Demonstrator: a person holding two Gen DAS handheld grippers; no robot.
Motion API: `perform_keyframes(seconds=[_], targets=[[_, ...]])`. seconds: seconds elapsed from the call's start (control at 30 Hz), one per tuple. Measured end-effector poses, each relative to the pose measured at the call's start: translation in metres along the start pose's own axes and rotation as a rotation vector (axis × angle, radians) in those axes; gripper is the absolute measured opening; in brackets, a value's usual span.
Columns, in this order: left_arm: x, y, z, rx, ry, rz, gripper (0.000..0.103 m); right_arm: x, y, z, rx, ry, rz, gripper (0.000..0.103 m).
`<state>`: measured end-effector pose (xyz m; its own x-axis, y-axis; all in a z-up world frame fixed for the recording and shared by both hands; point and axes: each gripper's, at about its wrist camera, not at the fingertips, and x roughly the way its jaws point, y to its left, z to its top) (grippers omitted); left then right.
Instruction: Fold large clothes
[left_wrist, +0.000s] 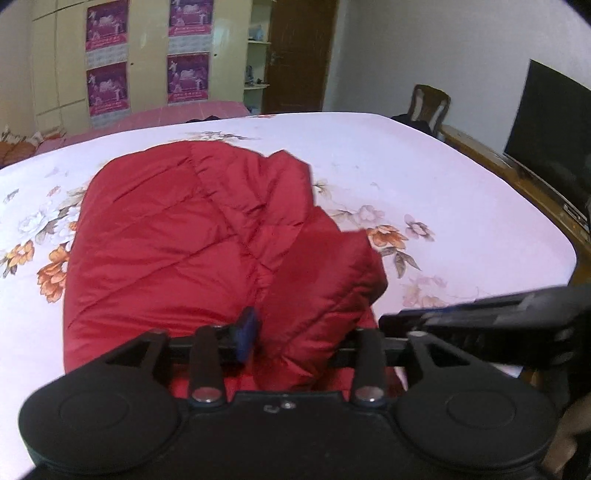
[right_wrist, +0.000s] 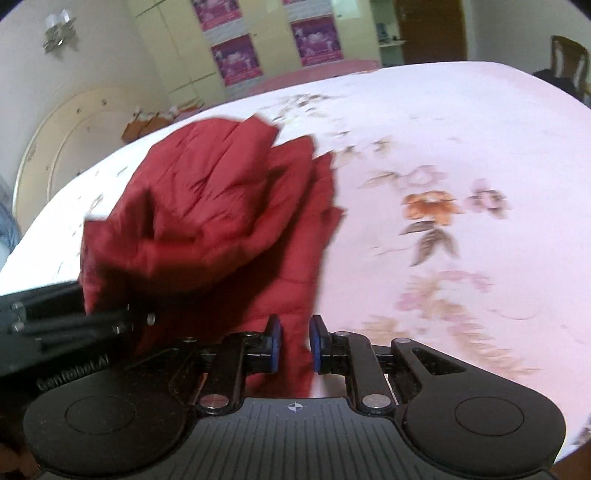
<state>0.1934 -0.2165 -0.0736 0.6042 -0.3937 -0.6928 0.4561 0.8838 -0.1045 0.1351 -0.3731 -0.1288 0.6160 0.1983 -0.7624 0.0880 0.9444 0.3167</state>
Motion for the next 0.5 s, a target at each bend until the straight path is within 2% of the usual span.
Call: perform_keyframes(seconds=[0.03,0.07,0.1,0.2,0.27,0.33,0.37,0.4,0.43,0.47,0.5], targets=[[-0.003,0.001,0.001,0.003,0.001,-0.022,0.075,-0.005,-0.004,0.002,0.007,-0.005,-0.002,0.016],[-0.008,0.001,0.001,0.002,-0.003,-0.042,0.082,-0.010,-0.008,0.004,0.011,-0.014,-0.004,0.016],[-0.014,0.000,0.002,0.002,-0.016,-0.049,0.086,-0.014,-0.012,0.007,0.014,-0.029,-0.008,0.016],[-0.027,-0.002,0.003,0.014,-0.028,-0.078,0.086,-0.025,-0.019,0.015,0.031,-0.072,-0.013,0.016],[-0.042,-0.009,0.005,-0.011,-0.032,-0.106,0.087,-0.033,-0.021,0.022,0.056,-0.093,0.001,0.016],[-0.057,-0.003,0.009,-0.040,-0.047,-0.125,0.092,-0.033,-0.025,0.029,0.082,-0.107,0.016,0.017],[-0.066,0.002,0.012,-0.051,-0.062,-0.126,0.093,-0.033,-0.028,0.033,0.095,-0.116,0.028,0.022],[-0.070,0.005,0.015,-0.059,-0.076,-0.122,0.094,-0.035,-0.027,0.036,0.108,-0.127,0.040,0.052],[-0.080,0.012,0.017,-0.069,-0.096,-0.116,0.095,-0.037,-0.025,0.039,0.113,-0.142,0.050,0.072],[-0.086,0.015,0.019,-0.078,-0.114,-0.103,0.095,-0.041,-0.021,0.041,0.102,-0.168,0.063,0.086],[-0.092,0.022,0.021,-0.089,-0.135,-0.079,0.096,-0.043,-0.016,0.045,0.082,-0.185,0.074,0.086]])
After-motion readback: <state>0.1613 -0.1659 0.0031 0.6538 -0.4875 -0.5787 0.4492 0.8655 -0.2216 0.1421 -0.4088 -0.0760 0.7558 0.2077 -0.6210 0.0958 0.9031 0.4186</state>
